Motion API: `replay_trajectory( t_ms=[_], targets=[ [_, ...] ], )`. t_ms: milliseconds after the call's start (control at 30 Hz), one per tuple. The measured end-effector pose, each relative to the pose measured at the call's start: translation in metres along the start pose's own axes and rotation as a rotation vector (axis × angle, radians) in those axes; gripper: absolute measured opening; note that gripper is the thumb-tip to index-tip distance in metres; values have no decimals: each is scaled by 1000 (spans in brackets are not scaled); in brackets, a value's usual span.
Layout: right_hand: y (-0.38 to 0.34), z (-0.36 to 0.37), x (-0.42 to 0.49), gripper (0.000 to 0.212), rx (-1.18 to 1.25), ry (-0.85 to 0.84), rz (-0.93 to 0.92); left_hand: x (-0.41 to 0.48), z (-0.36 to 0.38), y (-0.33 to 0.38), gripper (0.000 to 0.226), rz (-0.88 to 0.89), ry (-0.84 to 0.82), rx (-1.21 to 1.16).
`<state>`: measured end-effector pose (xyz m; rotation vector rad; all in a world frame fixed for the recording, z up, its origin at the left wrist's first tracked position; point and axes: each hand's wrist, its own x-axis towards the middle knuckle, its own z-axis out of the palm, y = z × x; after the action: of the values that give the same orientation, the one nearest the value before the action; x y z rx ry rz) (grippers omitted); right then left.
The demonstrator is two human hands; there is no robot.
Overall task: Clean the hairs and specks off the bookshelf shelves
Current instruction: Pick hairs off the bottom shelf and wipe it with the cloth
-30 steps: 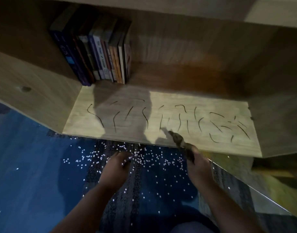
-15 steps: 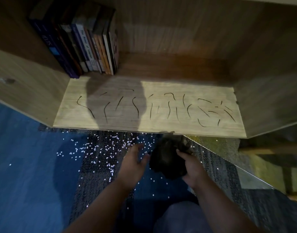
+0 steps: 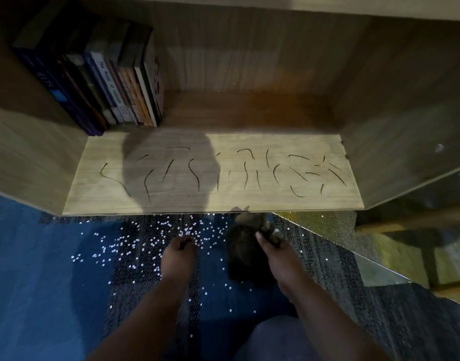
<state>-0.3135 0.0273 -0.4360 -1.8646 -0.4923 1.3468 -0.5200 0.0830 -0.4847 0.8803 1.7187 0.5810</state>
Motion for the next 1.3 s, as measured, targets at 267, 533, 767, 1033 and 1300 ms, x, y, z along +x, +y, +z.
replay_trajectory(
  t_ms=[267, 533, 767, 1033, 1300],
  targets=[
    [14, -60, 11, 26, 318, 99, 137, 19, 47, 19, 15, 409, -224, 668],
    [22, -115, 36, 16, 506, 310, 117, 41, 139, 67, 30, 952, -338, 778],
    [46, -164, 51, 27, 715, 306, 61, 88, 192, 97, 68, 901, -299, 1018],
    [7, -179, 93, 38, 306, 332, -90, 112, 188, 74, 68, 998, -250, 1053],
    [-42, -179, 159, 50, -399, 547, -251, 107, 186, 70, 77, 1089, -158, 967]
  ],
)
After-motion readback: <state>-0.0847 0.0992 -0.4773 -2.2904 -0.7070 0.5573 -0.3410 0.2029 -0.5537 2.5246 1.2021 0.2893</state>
